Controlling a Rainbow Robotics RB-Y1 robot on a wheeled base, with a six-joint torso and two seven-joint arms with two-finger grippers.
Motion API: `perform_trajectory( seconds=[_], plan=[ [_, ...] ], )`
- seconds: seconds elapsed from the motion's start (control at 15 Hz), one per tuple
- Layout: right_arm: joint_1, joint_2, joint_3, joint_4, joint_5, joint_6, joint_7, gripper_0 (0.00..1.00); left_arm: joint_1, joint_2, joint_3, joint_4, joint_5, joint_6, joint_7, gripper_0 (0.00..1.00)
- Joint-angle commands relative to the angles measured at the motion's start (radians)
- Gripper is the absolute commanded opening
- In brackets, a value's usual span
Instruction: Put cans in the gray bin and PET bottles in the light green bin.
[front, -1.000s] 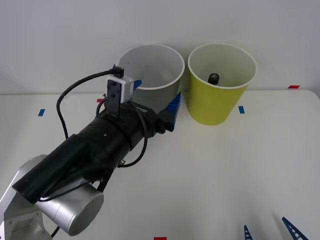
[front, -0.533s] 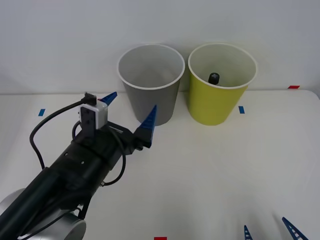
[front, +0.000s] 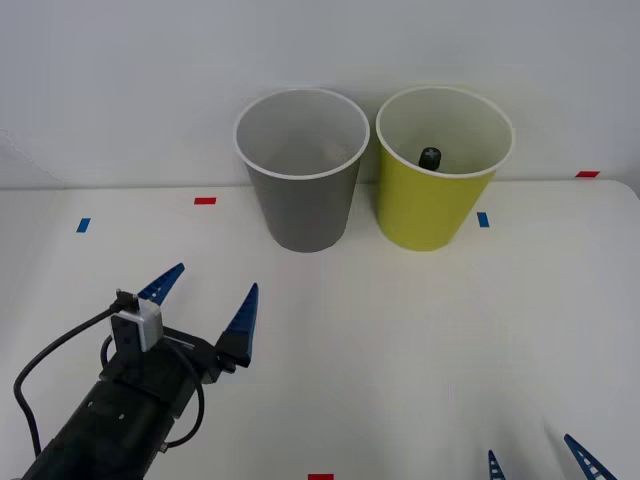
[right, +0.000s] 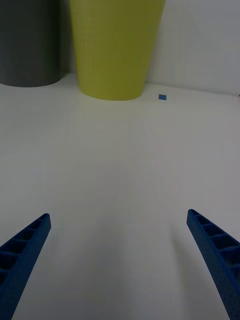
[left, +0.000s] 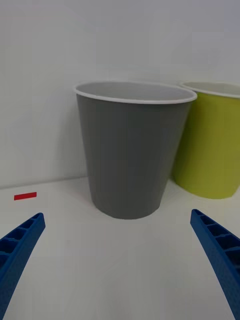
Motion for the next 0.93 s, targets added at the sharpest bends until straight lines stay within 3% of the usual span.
perform_trajectory(
  seconds=[0.07, 0.4, 0.93],
  plan=[
    [0.0, 0.0, 0.0, 0.0, 0.0, 0.0, 0.0, 0.95, 0.038, 0.006, -0.013, 0.12, -0.021, -0.157, -0.001, 1.0],
    [0.0, 0.0, 0.0, 0.0, 0.0, 0.0, 0.0, 0.95, 0.143, 0.035, -0.016, 0.235, -0.047, -0.352, 0.004, 1.0],
    [0.0, 0.0, 0.0, 0.0, 0.0, 0.0, 0.0, 0.95, 0.206, 0.028, 0.015, 0.364, -0.036, -0.495, -0.001, 1.0]
  ],
)
